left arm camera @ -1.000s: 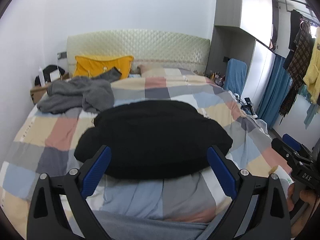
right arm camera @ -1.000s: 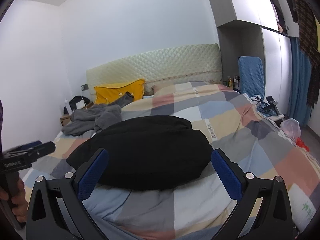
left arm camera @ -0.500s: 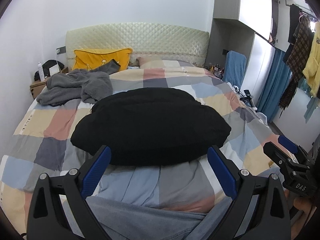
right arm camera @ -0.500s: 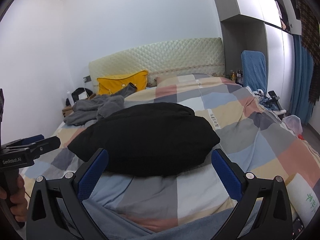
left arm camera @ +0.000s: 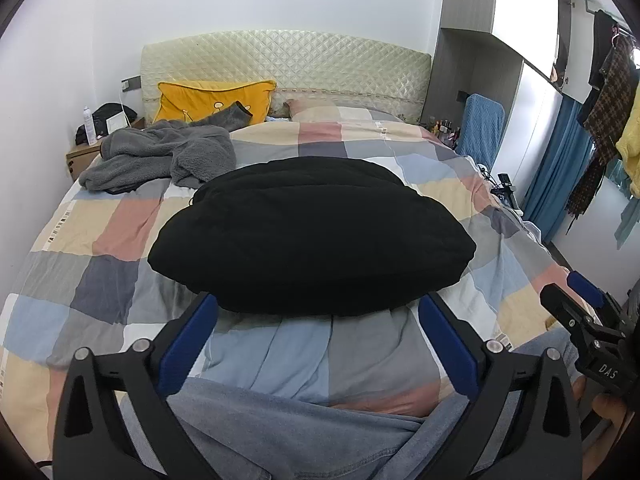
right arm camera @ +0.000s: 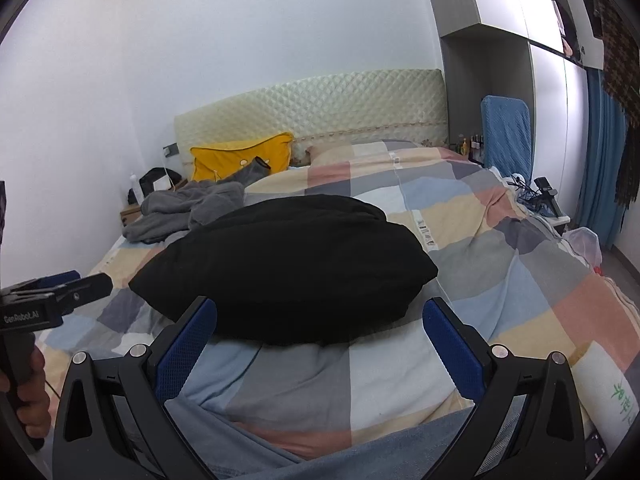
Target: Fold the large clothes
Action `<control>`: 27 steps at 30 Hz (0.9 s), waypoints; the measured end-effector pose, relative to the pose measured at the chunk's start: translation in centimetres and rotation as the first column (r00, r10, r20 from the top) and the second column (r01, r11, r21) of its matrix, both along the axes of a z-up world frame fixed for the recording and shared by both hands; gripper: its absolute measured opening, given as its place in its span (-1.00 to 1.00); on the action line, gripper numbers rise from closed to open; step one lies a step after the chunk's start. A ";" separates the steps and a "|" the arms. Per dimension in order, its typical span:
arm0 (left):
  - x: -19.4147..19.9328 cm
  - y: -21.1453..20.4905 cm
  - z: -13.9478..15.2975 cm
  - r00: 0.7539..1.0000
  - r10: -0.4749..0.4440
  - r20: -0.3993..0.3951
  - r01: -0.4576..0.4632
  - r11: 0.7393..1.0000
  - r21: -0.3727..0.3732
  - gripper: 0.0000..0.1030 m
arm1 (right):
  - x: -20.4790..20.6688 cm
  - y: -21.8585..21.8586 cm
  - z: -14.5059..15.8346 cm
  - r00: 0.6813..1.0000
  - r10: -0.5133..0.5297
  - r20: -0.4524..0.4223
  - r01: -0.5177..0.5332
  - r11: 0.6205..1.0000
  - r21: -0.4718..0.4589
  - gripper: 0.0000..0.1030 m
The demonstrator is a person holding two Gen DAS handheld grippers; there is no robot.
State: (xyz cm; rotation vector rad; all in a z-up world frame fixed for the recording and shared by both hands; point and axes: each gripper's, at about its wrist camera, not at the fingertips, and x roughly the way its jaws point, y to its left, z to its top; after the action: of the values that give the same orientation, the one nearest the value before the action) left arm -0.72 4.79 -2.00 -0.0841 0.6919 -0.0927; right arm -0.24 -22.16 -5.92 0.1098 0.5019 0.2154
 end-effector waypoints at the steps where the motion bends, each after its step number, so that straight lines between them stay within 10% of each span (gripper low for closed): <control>1: 0.0 0.0 0.0 1.000 0.002 -0.001 -0.002 1.000 0.001 0.97 | 0.0 0.0 0.1 1.000 -0.004 0.003 0.004 1.000 0.000 1.00; 27: 1.3 0.3 -0.6 0.998 0.032 -0.045 -0.032 0.999 0.007 0.99 | 0.2 -0.1 -0.2 1.000 -0.010 0.003 0.010 1.000 -0.011 1.00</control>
State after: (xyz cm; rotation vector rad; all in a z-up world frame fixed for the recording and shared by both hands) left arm 0.55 5.10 -2.60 -0.0915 0.7356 -0.0582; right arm -0.01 -22.26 -6.07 0.1014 0.4996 0.2033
